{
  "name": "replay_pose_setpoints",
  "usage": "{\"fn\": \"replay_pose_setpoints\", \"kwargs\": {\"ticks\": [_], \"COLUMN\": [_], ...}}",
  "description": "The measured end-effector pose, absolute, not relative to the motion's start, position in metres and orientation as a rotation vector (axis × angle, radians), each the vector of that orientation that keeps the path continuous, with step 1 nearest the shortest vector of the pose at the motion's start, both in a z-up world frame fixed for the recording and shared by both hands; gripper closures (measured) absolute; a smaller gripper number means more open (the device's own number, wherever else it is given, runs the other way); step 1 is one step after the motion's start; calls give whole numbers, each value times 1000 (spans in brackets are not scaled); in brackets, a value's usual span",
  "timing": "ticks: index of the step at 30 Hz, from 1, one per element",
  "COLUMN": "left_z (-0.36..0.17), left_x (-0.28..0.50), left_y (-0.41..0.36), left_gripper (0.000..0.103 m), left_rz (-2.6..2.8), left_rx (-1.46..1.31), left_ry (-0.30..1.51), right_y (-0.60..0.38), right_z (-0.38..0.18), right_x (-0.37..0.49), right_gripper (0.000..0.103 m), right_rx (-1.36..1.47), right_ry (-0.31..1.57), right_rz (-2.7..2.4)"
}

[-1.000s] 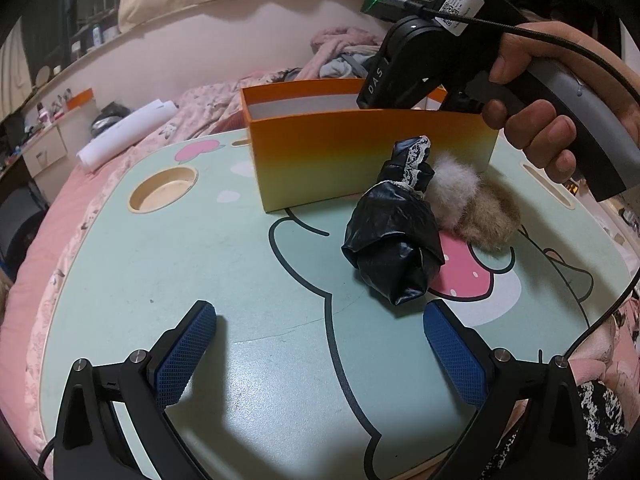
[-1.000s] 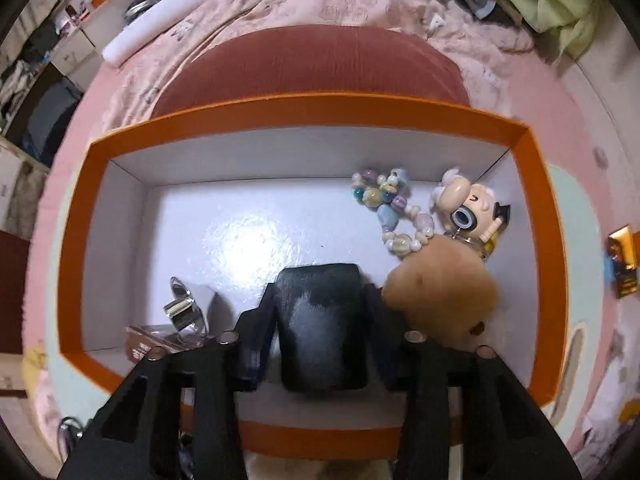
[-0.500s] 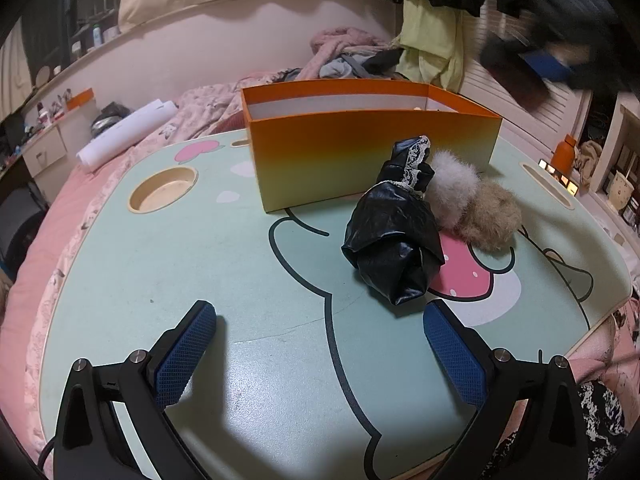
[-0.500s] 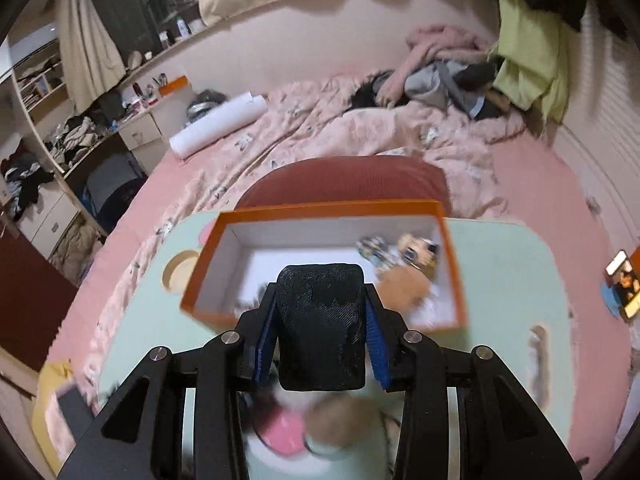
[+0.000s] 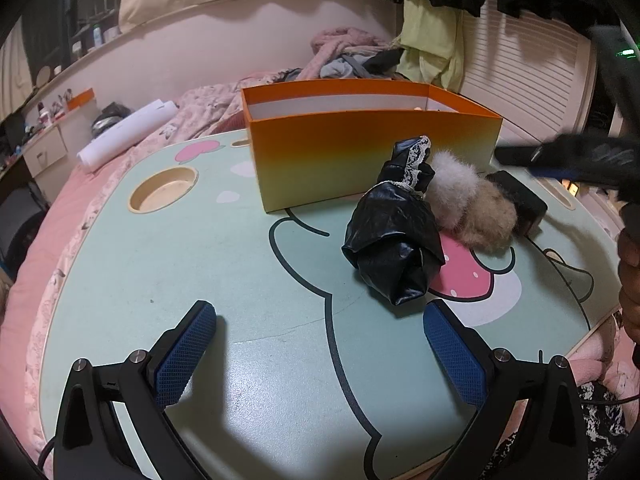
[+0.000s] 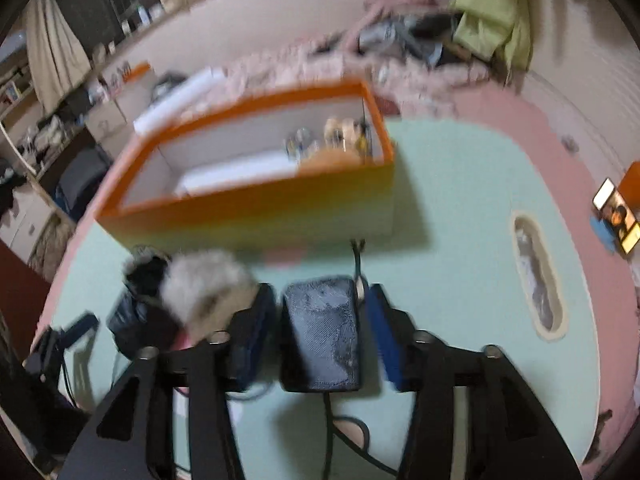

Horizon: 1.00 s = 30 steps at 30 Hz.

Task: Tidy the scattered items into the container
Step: 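Lift the black pouch out and set it beside the scrunchie, right gripper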

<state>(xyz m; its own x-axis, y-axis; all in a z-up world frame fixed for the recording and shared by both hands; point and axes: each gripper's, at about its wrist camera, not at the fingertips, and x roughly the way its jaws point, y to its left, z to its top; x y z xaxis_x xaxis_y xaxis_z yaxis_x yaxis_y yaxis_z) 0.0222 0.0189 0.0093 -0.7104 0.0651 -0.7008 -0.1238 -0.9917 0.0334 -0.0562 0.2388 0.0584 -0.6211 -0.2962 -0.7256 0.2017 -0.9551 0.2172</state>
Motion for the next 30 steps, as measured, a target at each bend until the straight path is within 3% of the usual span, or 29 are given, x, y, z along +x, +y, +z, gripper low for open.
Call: {"fn": "replay_pose_setpoints", "kwargs": {"ticks": [1,2,17,23,30], "left_z": [9,9,9,10,89], "left_x": [22,22,23,24,10], "left_y": [19,19,19,18,25], "left_gripper": [0,0,0,0,0], "left_rz": [2812,2812,2812,2836,2801], "left_rx": [-1148,-1147,-1147,-1158,-953], "left_ry": [119,119,120,120,11], "right_y": [240,242,227,228,231], "right_z": [65,69,21,14,11], "right_x": [-48,-42,14,11,11], "right_gripper": [24,22,20,2,1], "right_rx": [1120,1063,1087,1053,1051], "right_ry": [-182,-185,107,112,100], "right_rz": [-2619,-2639,-2660,-2685,-2686]}}
